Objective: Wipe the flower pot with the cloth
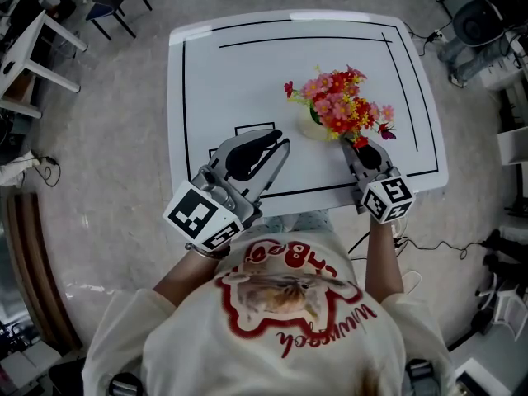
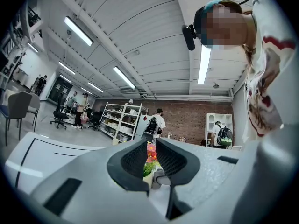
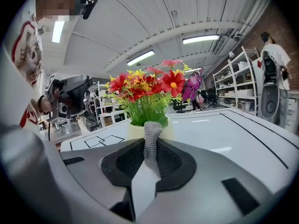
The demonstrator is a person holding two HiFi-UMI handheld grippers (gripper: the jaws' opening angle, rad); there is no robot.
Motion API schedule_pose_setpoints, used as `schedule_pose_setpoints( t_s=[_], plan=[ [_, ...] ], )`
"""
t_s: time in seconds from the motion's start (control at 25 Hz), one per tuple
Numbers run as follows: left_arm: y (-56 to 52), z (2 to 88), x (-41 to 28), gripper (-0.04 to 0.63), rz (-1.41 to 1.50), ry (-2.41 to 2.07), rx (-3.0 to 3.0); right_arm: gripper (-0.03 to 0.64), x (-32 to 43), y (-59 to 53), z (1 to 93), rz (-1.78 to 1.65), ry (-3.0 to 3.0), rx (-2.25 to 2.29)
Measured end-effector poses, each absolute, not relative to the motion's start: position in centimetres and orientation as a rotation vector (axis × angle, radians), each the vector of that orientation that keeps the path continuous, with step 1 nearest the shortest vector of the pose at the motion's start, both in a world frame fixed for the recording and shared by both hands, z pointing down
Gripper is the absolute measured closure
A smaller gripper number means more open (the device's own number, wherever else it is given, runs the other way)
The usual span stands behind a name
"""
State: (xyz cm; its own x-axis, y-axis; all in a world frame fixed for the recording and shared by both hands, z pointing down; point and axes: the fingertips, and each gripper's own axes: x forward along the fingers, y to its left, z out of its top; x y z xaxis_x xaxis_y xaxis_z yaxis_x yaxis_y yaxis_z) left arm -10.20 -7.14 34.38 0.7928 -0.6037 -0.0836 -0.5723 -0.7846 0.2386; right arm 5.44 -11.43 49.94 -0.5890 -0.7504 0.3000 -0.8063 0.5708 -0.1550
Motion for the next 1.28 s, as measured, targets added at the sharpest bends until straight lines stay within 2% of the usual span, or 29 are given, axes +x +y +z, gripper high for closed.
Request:
schedule_pose_setpoints(
  t_s=[1.28],
  plan=[
    [-7.0,34.5,-10.2,0.534,-0.25,-0.898,2.771,0.554,1.2,-10.2,48.7,0.454,-2.68,1.25]
  ],
)
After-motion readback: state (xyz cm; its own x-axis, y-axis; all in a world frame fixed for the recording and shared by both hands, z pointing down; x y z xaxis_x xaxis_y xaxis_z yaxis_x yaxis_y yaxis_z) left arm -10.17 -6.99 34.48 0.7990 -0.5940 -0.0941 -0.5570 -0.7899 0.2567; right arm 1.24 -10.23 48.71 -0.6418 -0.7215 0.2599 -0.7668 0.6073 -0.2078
